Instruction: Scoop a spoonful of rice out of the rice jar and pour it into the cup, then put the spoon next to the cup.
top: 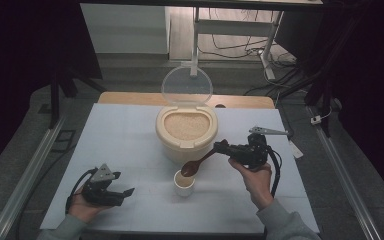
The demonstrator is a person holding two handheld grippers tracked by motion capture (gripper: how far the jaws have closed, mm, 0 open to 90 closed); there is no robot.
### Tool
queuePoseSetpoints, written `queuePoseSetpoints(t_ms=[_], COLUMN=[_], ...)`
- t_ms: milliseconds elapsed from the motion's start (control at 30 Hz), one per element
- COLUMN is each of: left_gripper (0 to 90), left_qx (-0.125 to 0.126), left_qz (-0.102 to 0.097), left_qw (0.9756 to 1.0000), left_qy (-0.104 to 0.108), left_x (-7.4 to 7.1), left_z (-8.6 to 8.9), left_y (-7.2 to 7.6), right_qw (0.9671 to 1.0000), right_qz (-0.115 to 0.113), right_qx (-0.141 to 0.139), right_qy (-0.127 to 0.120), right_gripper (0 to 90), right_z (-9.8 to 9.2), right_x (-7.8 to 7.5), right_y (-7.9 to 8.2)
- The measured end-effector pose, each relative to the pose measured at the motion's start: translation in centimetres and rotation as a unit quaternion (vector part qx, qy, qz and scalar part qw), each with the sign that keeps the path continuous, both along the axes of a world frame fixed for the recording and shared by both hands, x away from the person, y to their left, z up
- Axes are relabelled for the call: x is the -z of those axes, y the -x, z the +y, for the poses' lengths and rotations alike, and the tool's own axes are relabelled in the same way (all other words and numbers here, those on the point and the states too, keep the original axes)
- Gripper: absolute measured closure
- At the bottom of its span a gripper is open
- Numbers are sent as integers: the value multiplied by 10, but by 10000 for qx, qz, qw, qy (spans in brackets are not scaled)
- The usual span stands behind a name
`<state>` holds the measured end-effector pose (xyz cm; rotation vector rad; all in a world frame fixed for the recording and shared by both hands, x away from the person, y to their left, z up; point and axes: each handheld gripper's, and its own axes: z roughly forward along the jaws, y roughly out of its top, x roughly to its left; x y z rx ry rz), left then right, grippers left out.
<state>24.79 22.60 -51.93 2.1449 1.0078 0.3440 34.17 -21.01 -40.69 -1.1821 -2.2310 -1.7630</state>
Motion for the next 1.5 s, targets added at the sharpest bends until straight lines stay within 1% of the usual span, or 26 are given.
queuePoseSetpoints(t_ms=[167,267,467,600,667,767,800,833,967,1100,1333,1400,1500], left_gripper=[212,213,213,212,212,213,213,212,212,211,211,211,211], left_qx=[-1,-10,-18,-26,-31,-42,-42,-40,-46,-44,-50,-45,-38], left_qz=[2,2,4,-6,-7,-12,-14,-17,-33,-17,-28,-24,-26], left_qw=[10000,10000,10000,10000,10000,10000,10000,10000,10000,10000,10000,10000,10000], left_qy=[2,5,9,6,10,21,24,20,33,27,35,37,29], left_x=[0,0,0,0,0,-1,-1,-1,-2,-1,-1,-1,-1], left_z=[0,0,0,0,1,1,1,1,1,1,1,1,1], left_y=[0,0,0,0,0,0,0,0,0,0,0,0,0], right_qw=[9999,9998,9994,9993,9994,9997,9998,9999,9998,9994,9977,9968,9944], right_qz=[38,14,-104,-110,-97,-26,16,68,149,179,396,450,590], right_qx=[27,69,192,240,256,215,164,140,31,-61,-270,-347,-520], right_qy=[-137,-191,-265,-260,-228,-120,-77,-40,123,304,483,565,709], right_gripper=[827,827,827,827,827,827,827,827,827,827,827,827,826], right_z=[-6,-12,-35,-51,-58,-65,-66,-66,-65,-62,-58,-56,-52], right_x=[-1,-3,-14,-21,-22,-22,-21,-20,-16,-12,-2,0,3], right_y=[-1,-1,0,0,0,0,-1,-1,-1,0,-2,-2,-2])
